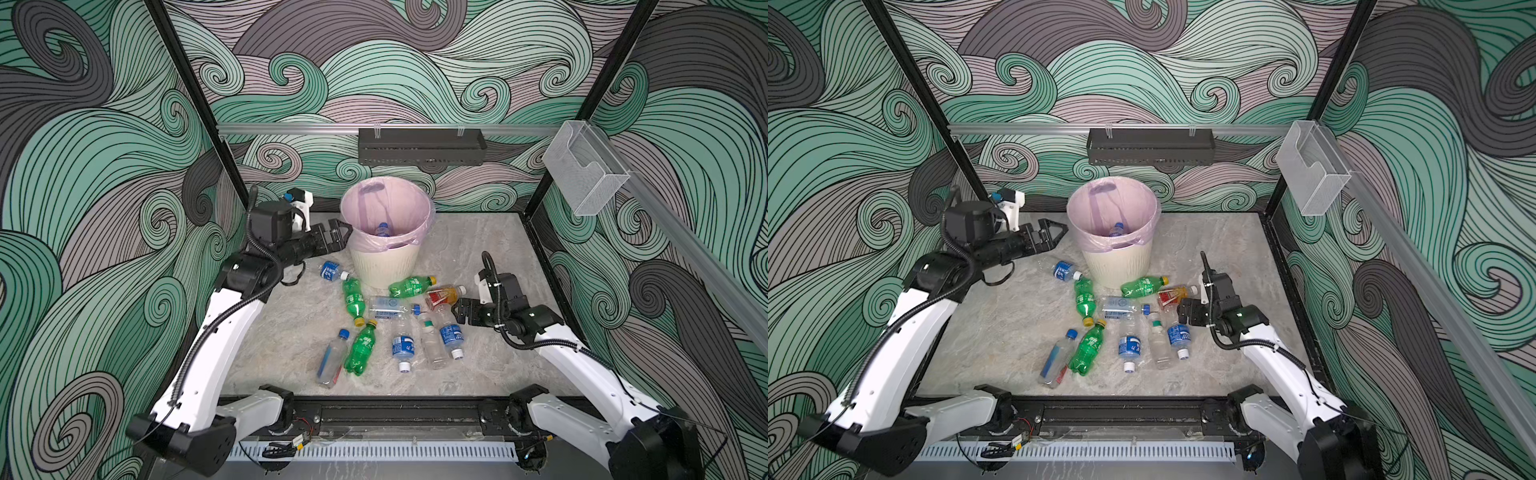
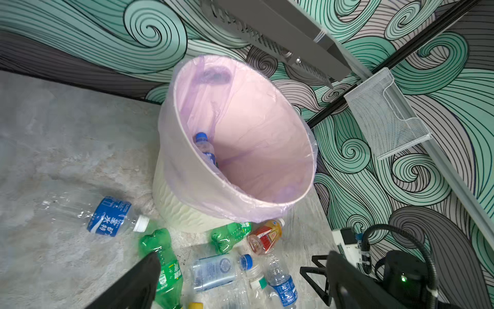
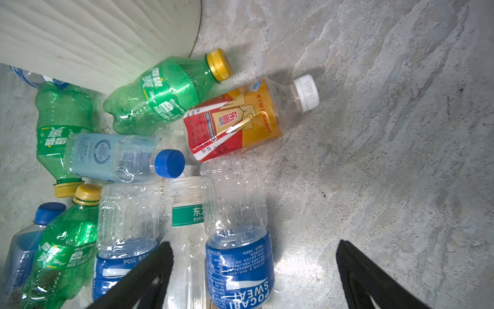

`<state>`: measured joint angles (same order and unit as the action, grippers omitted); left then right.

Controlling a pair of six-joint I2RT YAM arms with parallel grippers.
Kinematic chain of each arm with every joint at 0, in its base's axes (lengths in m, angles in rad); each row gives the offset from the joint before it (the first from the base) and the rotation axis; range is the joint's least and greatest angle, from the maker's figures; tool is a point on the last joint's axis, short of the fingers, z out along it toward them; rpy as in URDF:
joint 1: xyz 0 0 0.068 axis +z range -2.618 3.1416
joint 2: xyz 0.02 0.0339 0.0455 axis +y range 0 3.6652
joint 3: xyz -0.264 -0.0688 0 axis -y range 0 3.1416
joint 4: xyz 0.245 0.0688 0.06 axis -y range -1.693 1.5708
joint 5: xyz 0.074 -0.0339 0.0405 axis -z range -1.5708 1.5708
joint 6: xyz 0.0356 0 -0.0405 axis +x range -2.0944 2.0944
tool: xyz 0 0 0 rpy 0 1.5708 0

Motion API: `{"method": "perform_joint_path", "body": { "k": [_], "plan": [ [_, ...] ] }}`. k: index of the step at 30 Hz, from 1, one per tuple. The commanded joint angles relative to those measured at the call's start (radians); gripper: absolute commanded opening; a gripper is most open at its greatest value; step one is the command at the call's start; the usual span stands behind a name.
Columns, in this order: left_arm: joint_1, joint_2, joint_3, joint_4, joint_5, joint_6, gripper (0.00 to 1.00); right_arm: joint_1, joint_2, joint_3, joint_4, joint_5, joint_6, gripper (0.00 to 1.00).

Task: Throw the plastic bottles in the bin
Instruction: 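Withdraw left gripper from bin while right gripper grasps a clear bottle, then lift clear bottle with right gripper, carry over bin and release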

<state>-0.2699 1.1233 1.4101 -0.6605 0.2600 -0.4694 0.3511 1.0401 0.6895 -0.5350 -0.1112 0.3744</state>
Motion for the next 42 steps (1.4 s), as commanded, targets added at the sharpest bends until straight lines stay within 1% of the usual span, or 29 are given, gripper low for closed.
{"method": "perform_joint_path", "body": {
  "k": [1, 4, 8, 11, 14, 20, 29, 36, 40, 42],
  "plan": [
    [0.006, -0.036, -0.09, -0.075, -0.097, 0.064, 0.99, -0.003, 0.038, 0.036, -0.007, -0.053, -0.009, 0.94],
    [0.006, -0.095, -0.196, -0.117, -0.137, 0.065, 0.99, -0.001, 0.069, 0.045, -0.016, -0.076, -0.012, 0.93],
    [0.008, -0.184, -0.34, -0.126, -0.178, 0.044, 0.99, 0.003, 0.108, 0.045, -0.013, -0.101, -0.01, 0.93],
    [0.008, -0.229, -0.417, -0.125, -0.211, 0.023, 0.99, 0.01, 0.151, 0.051, -0.007, -0.117, -0.004, 0.93],
    [0.008, -0.247, -0.463, -0.126, -0.228, 0.0, 0.99, 0.02, 0.2, 0.062, -0.004, -0.114, 0.009, 0.91],
    [0.009, -0.249, -0.512, -0.108, -0.231, -0.047, 0.99, 0.034, 0.283, 0.066, 0.029, -0.11, 0.038, 0.85],
    [0.009, -0.24, -0.559, -0.081, -0.246, -0.058, 0.99, 0.056, 0.376, 0.061, 0.074, -0.101, 0.055, 0.8],
    [0.009, -0.225, -0.571, -0.077, -0.267, -0.058, 0.99, 0.057, 0.426, 0.066, 0.073, -0.07, 0.062, 0.7],
    [0.011, -0.213, -0.577, -0.072, -0.279, -0.058, 0.99, 0.057, 0.413, 0.07, 0.062, -0.047, 0.062, 0.62],
    [0.011, -0.205, -0.577, -0.07, -0.285, -0.058, 0.99, 0.057, 0.398, 0.077, 0.046, -0.03, 0.057, 0.6]
  ]
}}
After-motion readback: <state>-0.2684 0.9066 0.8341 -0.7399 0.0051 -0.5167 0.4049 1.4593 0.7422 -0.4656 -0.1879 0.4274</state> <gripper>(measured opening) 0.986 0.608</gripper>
